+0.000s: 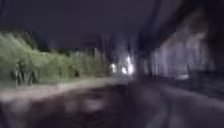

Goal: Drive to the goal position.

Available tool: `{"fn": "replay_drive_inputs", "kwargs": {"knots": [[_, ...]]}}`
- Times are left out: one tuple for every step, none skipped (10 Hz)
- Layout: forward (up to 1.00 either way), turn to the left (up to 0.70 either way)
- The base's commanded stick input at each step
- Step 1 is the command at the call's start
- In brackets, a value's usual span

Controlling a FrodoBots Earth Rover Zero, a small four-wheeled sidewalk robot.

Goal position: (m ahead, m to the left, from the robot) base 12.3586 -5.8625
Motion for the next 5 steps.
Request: {"fn": "replay_drive_inputs", "kwargs": {"knots": [[0.7,0.0],[0.7,0.0],[0.7,0.0],[0.7,0.0],[0.7,0.0]]}}
